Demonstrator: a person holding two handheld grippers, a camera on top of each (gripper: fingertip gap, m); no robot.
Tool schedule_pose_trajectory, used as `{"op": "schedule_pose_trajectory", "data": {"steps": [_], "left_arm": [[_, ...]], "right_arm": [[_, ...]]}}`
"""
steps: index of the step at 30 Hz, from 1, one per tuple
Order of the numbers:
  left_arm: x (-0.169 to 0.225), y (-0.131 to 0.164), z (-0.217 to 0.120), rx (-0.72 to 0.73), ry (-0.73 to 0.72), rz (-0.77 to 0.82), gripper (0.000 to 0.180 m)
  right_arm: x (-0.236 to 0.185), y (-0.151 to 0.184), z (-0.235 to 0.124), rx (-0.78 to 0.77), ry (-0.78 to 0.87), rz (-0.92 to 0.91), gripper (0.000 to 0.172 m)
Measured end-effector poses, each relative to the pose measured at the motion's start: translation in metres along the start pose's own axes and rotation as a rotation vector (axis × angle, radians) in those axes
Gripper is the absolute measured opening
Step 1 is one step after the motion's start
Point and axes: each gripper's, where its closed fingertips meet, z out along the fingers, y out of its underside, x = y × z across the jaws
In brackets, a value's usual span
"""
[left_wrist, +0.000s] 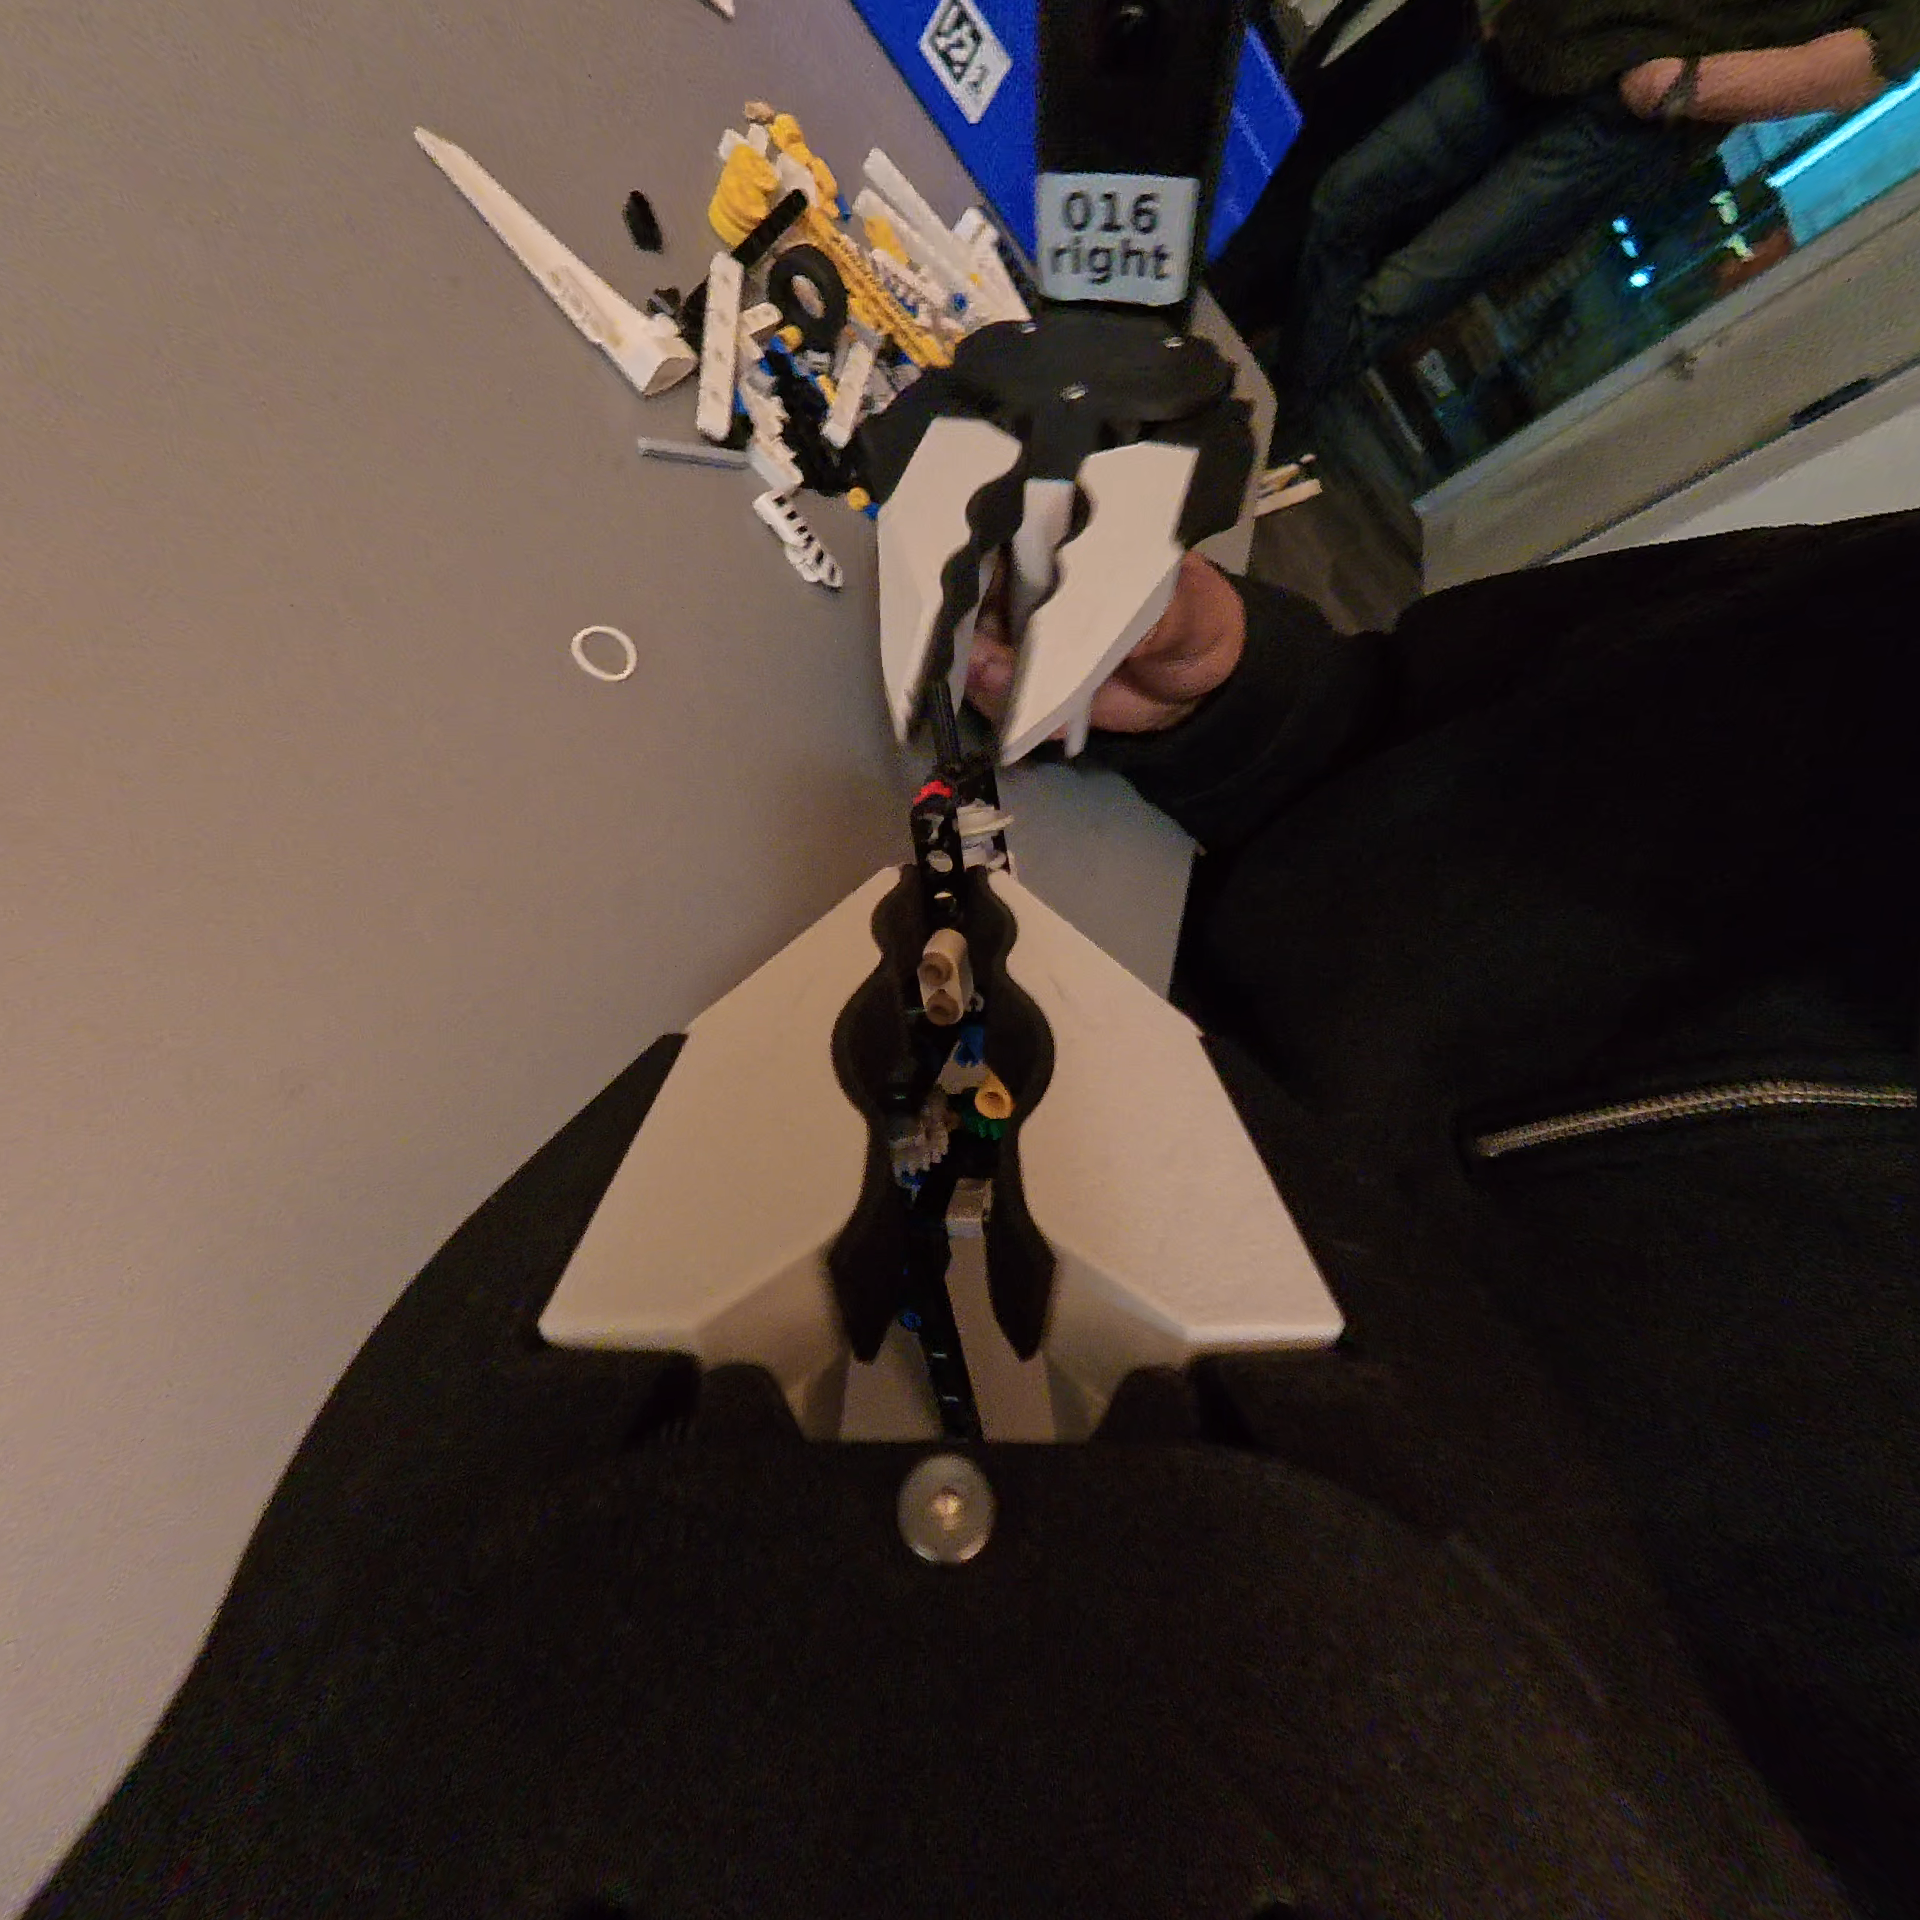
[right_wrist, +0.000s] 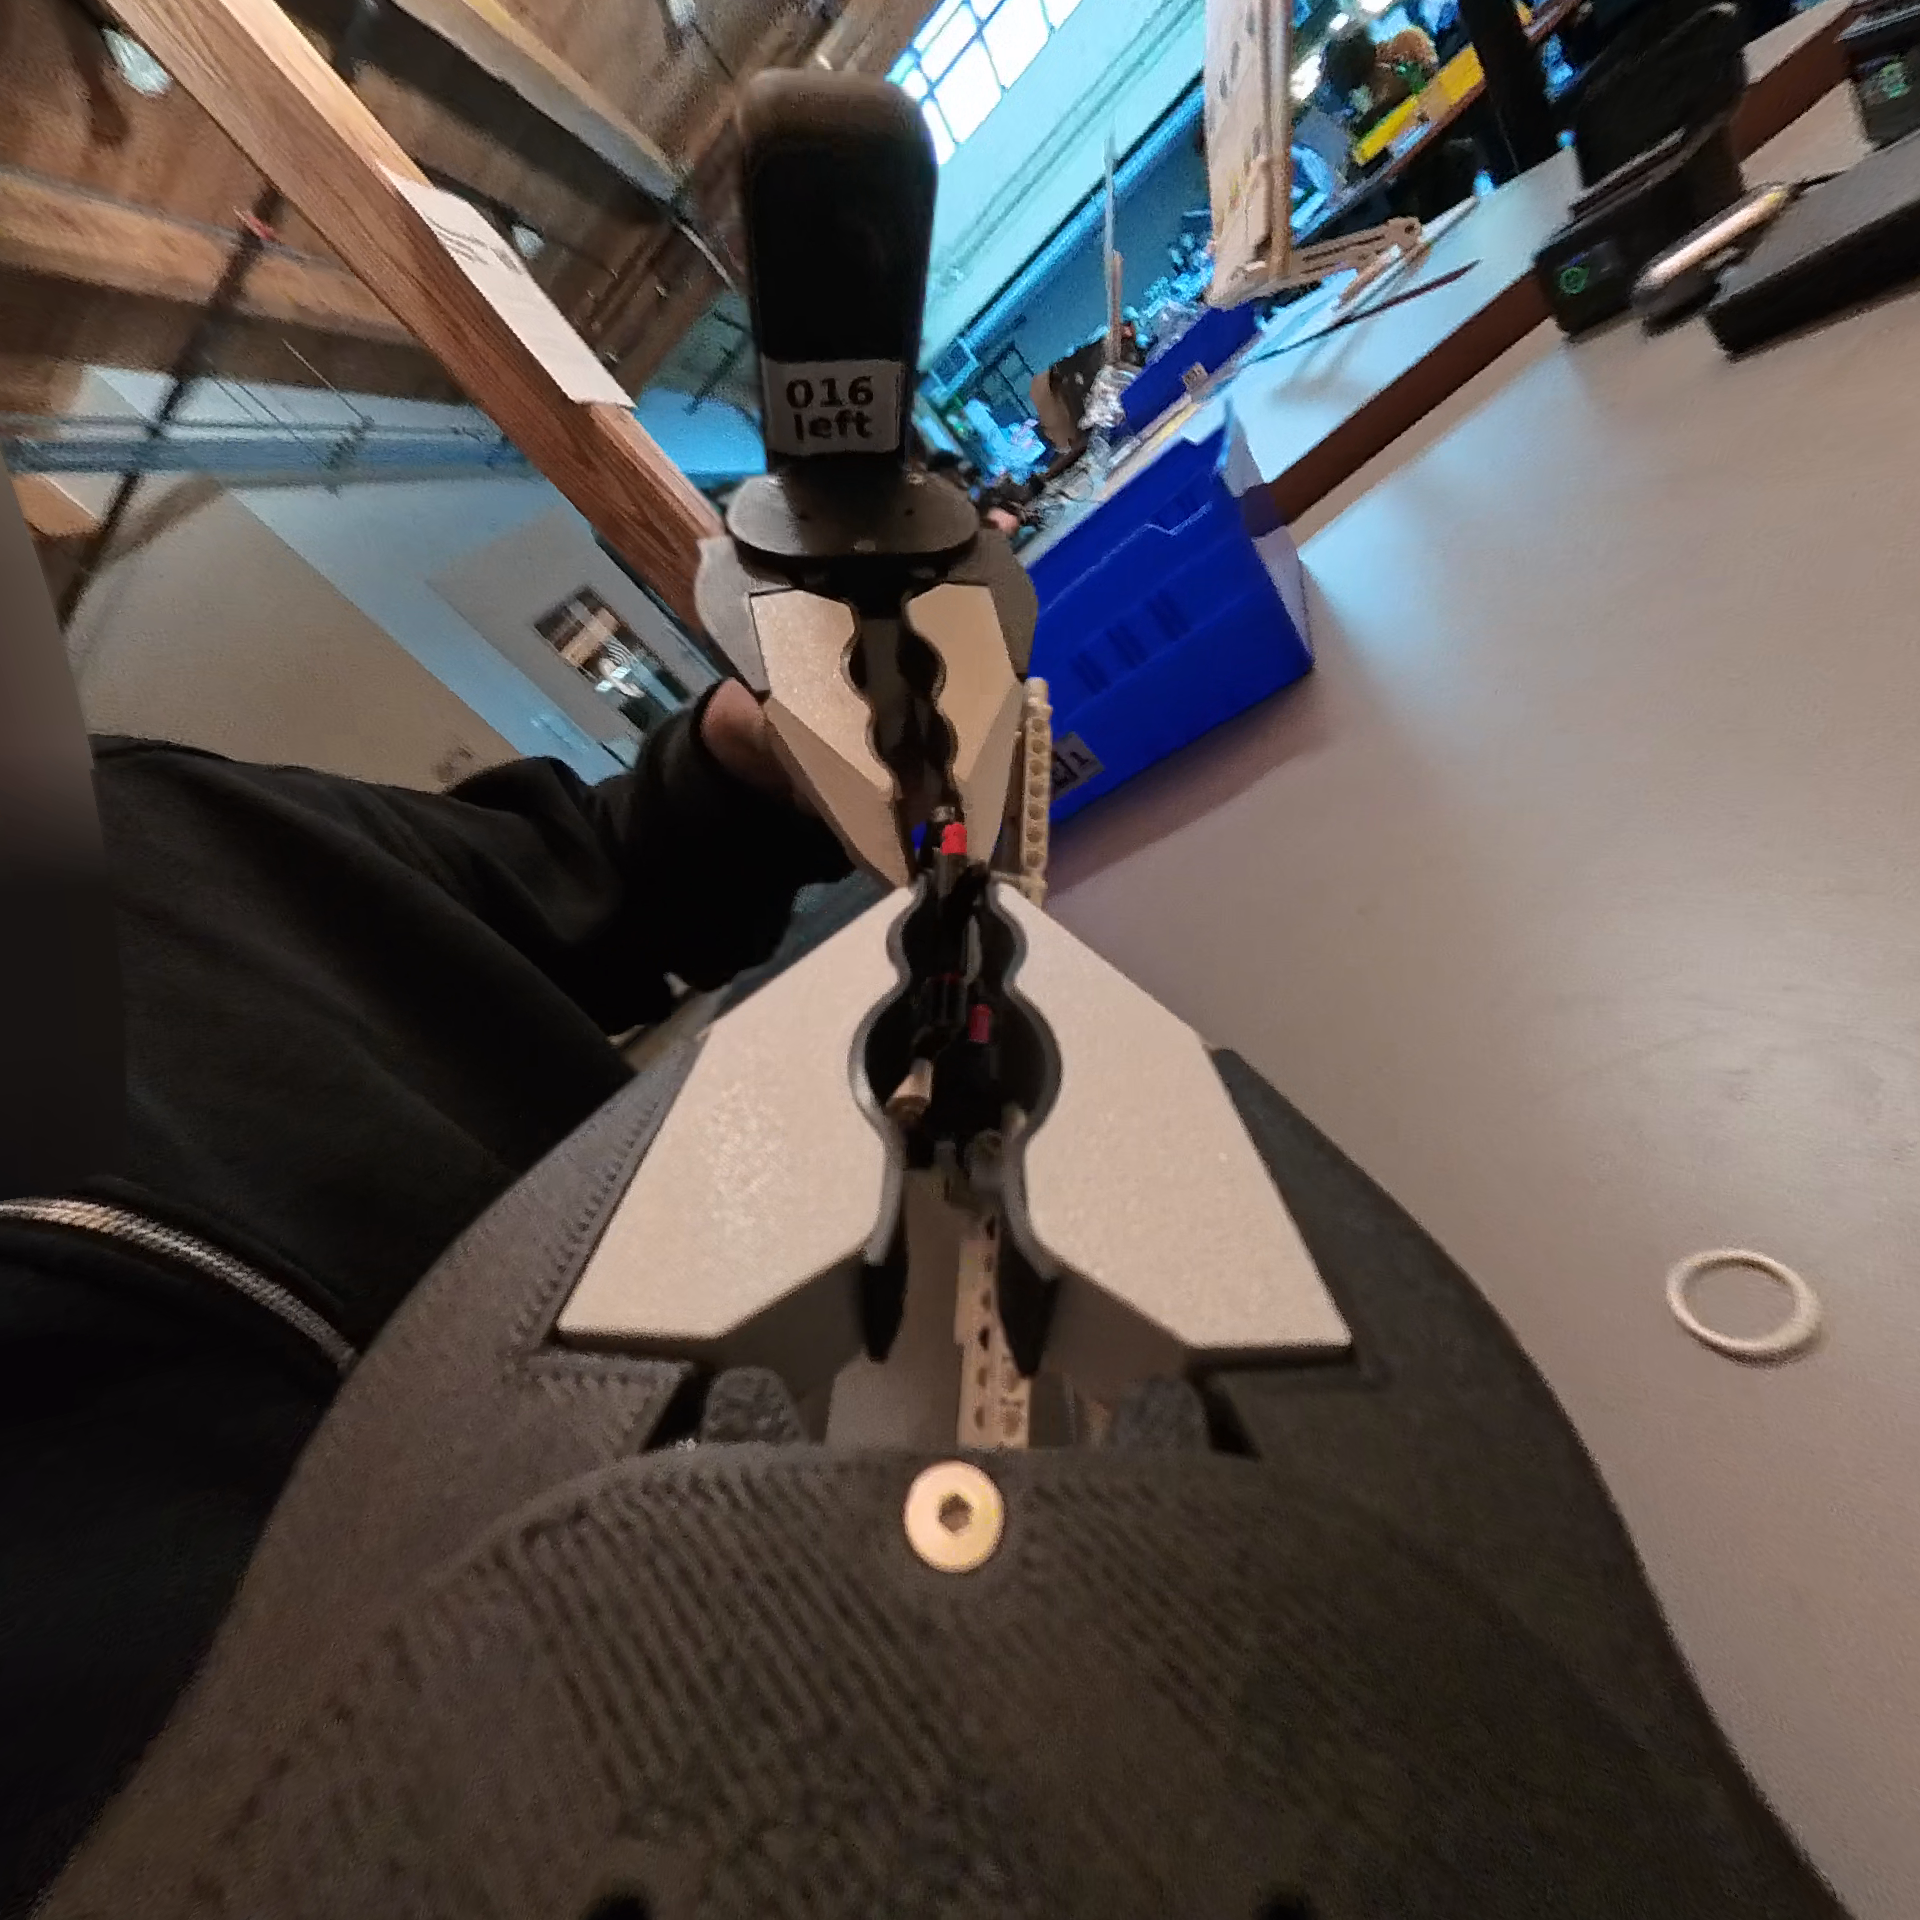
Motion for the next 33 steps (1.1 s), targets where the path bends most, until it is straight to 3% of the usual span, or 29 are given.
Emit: {"op": "schedule_pose_trajectory", "data": {"steps": [2, 7, 11, 16, 22, 33], "left_arm": [[-0.005, 0.0, -0.004, 0.027, -0.017, -0.015, 0.007], [0.0, -0.004, -0.005, 0.068, 0.02, -0.035, 0.006], [0.004, -0.005, -0.003, 0.072, 0.027, -0.024, 0.006], [0.003, -0.004, -0.005, 0.094, -0.023, -0.007, 0.006], [-0.001, -0.005, -0.006, 0.153, 0.012, -0.066, 0.006], [0.001, 0.001, -0.001, 0.134, 0.084, -0.1, 0.006]], "right_arm": [[0.003, -0.003, -0.008, 0.023, 0.035, -0.009, 0.022], [-0.002, 0.019, -0.003, -0.048, 0.022, 0.042, 0.032], [-0.008, 0.017, 0.003, -0.02, -0.045, 0.086, 0.006], [-0.009, 0.02, 0.002, -0.02, -0.053, 0.124, 0.006], [-0.007, 0.02, 0.0, -0.003, -0.027, 0.109, 0.006], [-0.005, 0.026, 0.001, -0.038, -0.029, 0.12, 0.007]]}}
